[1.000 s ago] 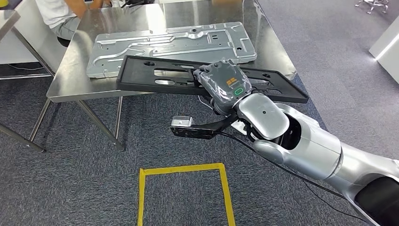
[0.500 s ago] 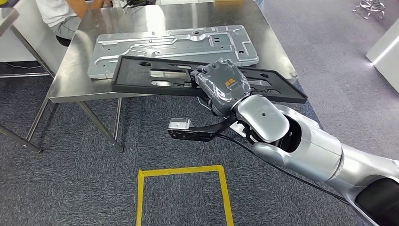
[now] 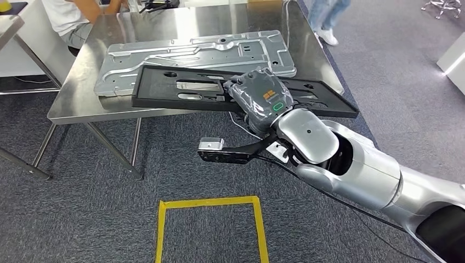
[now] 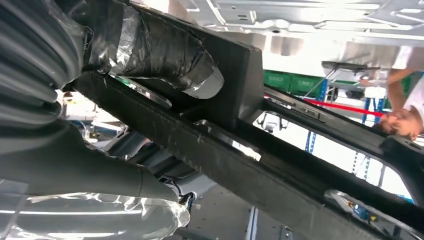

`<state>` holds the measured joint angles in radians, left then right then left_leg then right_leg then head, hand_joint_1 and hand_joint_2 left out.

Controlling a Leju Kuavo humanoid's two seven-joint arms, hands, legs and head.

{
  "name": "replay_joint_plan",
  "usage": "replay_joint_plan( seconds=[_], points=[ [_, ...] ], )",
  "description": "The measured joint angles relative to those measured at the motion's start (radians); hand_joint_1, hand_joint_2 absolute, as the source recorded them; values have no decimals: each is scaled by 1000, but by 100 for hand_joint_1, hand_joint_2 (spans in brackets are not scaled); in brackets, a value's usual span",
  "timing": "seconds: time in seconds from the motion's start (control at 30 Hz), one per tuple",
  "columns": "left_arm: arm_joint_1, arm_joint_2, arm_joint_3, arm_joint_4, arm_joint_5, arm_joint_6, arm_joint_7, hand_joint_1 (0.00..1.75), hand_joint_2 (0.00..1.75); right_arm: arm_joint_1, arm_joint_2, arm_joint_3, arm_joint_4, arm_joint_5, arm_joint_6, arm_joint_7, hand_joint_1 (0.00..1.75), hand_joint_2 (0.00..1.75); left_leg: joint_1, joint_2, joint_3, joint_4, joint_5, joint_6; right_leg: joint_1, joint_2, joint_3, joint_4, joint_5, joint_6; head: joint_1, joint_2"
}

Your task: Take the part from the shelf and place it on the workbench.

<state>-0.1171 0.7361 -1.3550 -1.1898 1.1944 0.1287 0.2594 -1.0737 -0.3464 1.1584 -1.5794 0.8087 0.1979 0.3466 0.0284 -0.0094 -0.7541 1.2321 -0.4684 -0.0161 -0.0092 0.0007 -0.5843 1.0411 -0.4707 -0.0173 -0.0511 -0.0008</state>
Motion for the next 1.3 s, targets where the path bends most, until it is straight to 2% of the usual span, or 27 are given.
replay_joint_plan(
  seconds=[0.07, 0.1, 0.17, 0.23, 0.27, 0.3, 0.33, 0.4, 0.43, 0.47, 0.53, 0.57, 0.6, 0.73, 0.8, 0.83, 0.9, 0.93, 0.97, 1.0, 1.03, 1.07, 1.1, 1.13, 1.23, 1.3],
  points=[
    [0, 1, 0, 0, 0, 0, 0, 0, 175, -2, 0, 0, 0, 0, 0, 0, 175, 175, -11, 7, 57, -129, 60, 15, 4, -3, 15, -1, -12, 3, 1, 0],
    [-1, 1, 0, 0, 0, 1, 0, 0, 175, -3, 0, 0, 0, 0, 1, 0, 175, 175, -17, 9, 76, -169, 71, 21, 5, -4, 18, -2, -17, 7, 1, 0],
    [-2, 1, 0, 0, 0, 1, 0, 0, 175, -5, 0, 0, 0, 0, 1, -1, 175, 175, -25, 8, 87, -189, 63, 27, 6, -6, 20, -6, -22, 17, 1, 0],
    [-1, 1, 0, -1, 0, 1, 0, 0, 175, -6, 0, 0, 0, -1, 2, -3, 175, 175, -21, 5, 98, -200, 60, 34, 6, -8, 25, -7, -29, 28, 2, 0],
    [-1, 1, 0, -2, -2, 0, 0, 0, 175, -9, 0, 0, 1, -1, 1, -6, 175, 175, -18, 3, 106, -207, 58, 38, 6, -8, 20, 9, -38, 33, 3, 0],
    [-2, 1, 0, -2, -9, -4, 0, 0, 175, -14, 2, 0, 2, -1, -1, -14, 175, 175, -15, 3, 115, -212, 56, 43, 6, -6, 2, 47, -55, 36, 4, 0],
    [-4, 1, -1, -2, -20, -10, 0, 0, 175, -17, 6, 1, 8, -1, -7, -28, 175, 175, -14, 2, 122, -214, 52, 48, 5, -4, -32, 107, -75, 38, 5, 0],
    [-8, 1, -3, -3, -53, -30, 0, 0, 175, -22, 24, 5, 31, -3, -24, -65, 175, 175, -15, 0, 132, -213, 41, 52, 4, -2, -116, 233, -103, 42, 5, 0],
    [-10, 0, -5, -3, -69, -42, 1, 0, 175, -23, 38, 10, 48, -4, -35, -85, 175, 175, -15, -2, 138, -211, 34, 51, 3, -2, -145, 261, -94, 43, 5, 0],
    [-10, 0, -7, -3, -82, -54, 1, 0, 175, -25, 54, 14, 69, -6, -47, -105, 175, 175, -14, -4, 145, -209, 27, 50, 1, -2, -155, 249, -65, 43, 5, 0],
    [-13, -2, -9, -2, -106, -76, 0, 0, 175, -37, 95, 20, 118, -6, -74, -142, 175, 175, -13, -8, 159, -203, 10, 44, -1, -1, -126, 135, 25, 38, 5, 0],
    [-14, -3, -9, -2, -115, -85, -1, 0, 175, -46, 116, 22, 146, -6, -86, -157, 175, 175, -14, -9, 162, -199, 2, 40, -1, 0, -105, 78, 55, 34, 5, 0],
    [-17, -3, -9, -2, -122, -92, -1, 0, 175, -56, 138, 25, 173, -6, -95, -169, 175, 175, -15, -11, 160, -196, -3, 35, 0, 1, -89, 35, 70, 30, 4, 0],
    [-20, -6, -10, -1, -133, -104, -2, 0, 175, -81, 206, 40, 259, 12, -106, -191, 175, 175, -11, -15, 157, -199, -10, 10, 5, 1, -70, -3, 56, 10, 4, 0],
    [-18, -7, -9, -1, -126, -98, -1, 0, 175, -92, 225, 48, 292, 33, -104, -182, 175, 175, -9, -9, 137, -155, -29, -1, 1, -3, -52, -13, 50, -1, 2, 0],
    [-16, -8, -9, -1, -117, -91, 0, 0, 175, -96, 230, 51, 306, 45, -99, -171, 175, 175, -8, -5, 108, -102, -46, -5, 0, -5, -43, -16, 45, -6, 0, 0],
    [-10, -9, -8, -1, -97, -72, 1, 0, 175, -99, 231, 61, 323, 68, -82, -145, 175, 175, -7, -2, 31, 21, -78, -13, 0, -6, -27, -17, 32, -11, -1, 0],
    [-5, -10, -7, -1, -89, -64, 1, 0, 175, -98, 230, 67, 327, 76, -72, -133, 175, 175, -6, 0, 1, 55, -75, -15, 1, -6, -19, -16, 25, -11, -1, 0],
    [-1, -12, -7, -1, -83, -58, 2, 0, 175, -97, 227, 74, 330, 82, -64, -124, 175, 175, -5, 1, -12, 55, -52, -17, 0, -5, -10, -14, 16, -10, -1, 0],
    [3, -13, -7, -1, -78, -53, 2, 0, 175, -95, 224, 79, 332, 87, -59, -116, 175, 175, -3, 3, -6, 17, -12, -19, -1, -4, 0, -12, 7, -8, -1, 0],
    [5, -13, -7, -1, -75, -49, 2, 0, 175, -95, 221, 84, 333, 91, -56, -109, 175, 175, -1, 5, 15, -48, 34, -20, -2, -3, 11, -10, -3, -4, -1, 0],
    [6, -14, -7, -1, -73, -46, 2, 0, 175, -95, 218, 88, 334, 95, -55, -105, 175, 175, -1, 6, 40, -105, 65, -21, -1, -3, 20, -9, -12, 0, -2, 0],
    [6, -14, -7, -1, -72, -44, 3, 0, 175, -97, 215, 92, 335, 97, -54, -101, 175, 175, -3, 7, 62, -154, 80, -18, 0, -1, 25, -8, -20, 5, -3, 0],
    [7, -15, -7, -1, -71, -43, 3, 0, 175, -98, 212, 95, 336, 99, -54, -99, 175, 175, -5, 7, 76, -180, 79, -13, 2, 0, 28, -8, -24, 10, -4, 0],
    [7, -15, -5, -1, -71, -42, 3, 0, 175, -99, 207, 101, 339, 102, -52, -96, 175, 175, -8, 5, 87, -188, 58, 9, 5, 1, 31, -12, -34, 26, -3, 0],
    [8, -15, -5, -1, -72, -43, 4, 0, 175, -101, 204, 103, 340, 104, -52, -95, 175, 175, -5, 5, 99, -191, 48, 24, 3, 0, 12, 31, -54, 36, 1, 0]
  ],
)
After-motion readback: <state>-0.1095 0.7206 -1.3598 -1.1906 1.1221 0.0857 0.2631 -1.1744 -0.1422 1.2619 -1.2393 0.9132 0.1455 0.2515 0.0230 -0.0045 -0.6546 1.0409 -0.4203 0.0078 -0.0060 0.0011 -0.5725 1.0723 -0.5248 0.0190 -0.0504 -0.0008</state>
